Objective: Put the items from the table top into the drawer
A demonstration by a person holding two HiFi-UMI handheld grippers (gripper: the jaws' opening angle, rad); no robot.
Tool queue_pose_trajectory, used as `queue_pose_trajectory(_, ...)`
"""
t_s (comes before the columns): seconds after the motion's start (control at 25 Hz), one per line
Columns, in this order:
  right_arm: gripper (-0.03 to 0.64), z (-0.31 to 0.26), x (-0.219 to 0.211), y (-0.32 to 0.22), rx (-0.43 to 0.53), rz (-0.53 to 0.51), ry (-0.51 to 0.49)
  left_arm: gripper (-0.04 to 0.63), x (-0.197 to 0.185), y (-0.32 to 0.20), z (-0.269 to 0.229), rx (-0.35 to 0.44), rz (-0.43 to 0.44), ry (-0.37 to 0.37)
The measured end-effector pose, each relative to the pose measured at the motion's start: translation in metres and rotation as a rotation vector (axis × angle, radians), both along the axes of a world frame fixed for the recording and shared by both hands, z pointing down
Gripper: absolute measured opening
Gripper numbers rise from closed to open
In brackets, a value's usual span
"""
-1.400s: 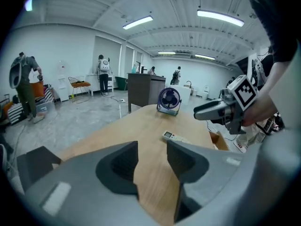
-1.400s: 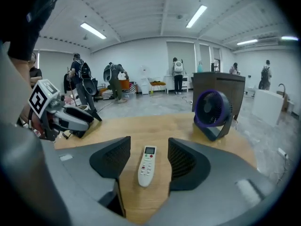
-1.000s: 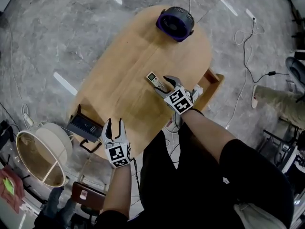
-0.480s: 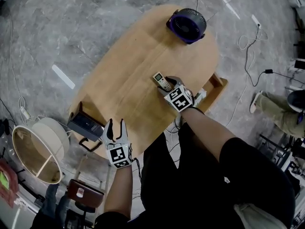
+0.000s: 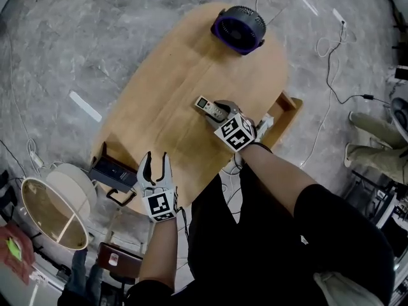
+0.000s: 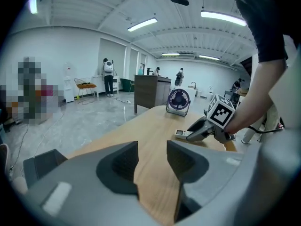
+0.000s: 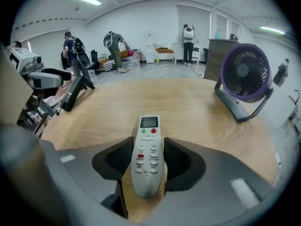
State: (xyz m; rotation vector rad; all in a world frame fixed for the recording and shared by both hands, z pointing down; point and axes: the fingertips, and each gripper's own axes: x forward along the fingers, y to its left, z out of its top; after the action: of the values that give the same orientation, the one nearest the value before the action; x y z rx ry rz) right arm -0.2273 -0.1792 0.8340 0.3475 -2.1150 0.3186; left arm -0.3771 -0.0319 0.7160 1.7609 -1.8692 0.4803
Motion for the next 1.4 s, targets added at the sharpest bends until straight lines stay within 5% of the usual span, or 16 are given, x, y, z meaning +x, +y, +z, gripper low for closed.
queue_pose_trajectory(0.32,0.222,-0.054,0.009,-0.006,0.013,0.052,-0.176,0.196,0.040,-0.040,-0.017,0.059,0.136,-0.016)
queue_pose_trajectory(0.68,0.222,-0.089,0.089,-0.016,0.034,0.147,-0.241,0.196,0.114,-0.092,-0.028,0.124,0.266,-0.042)
queue_pose_trajectory(1.4,0.224,0.004,0.327,-0.054,-0.027,0.390,0.000,0.196,0.262,-0.136,-0.034,0.130,0.419,-0.020)
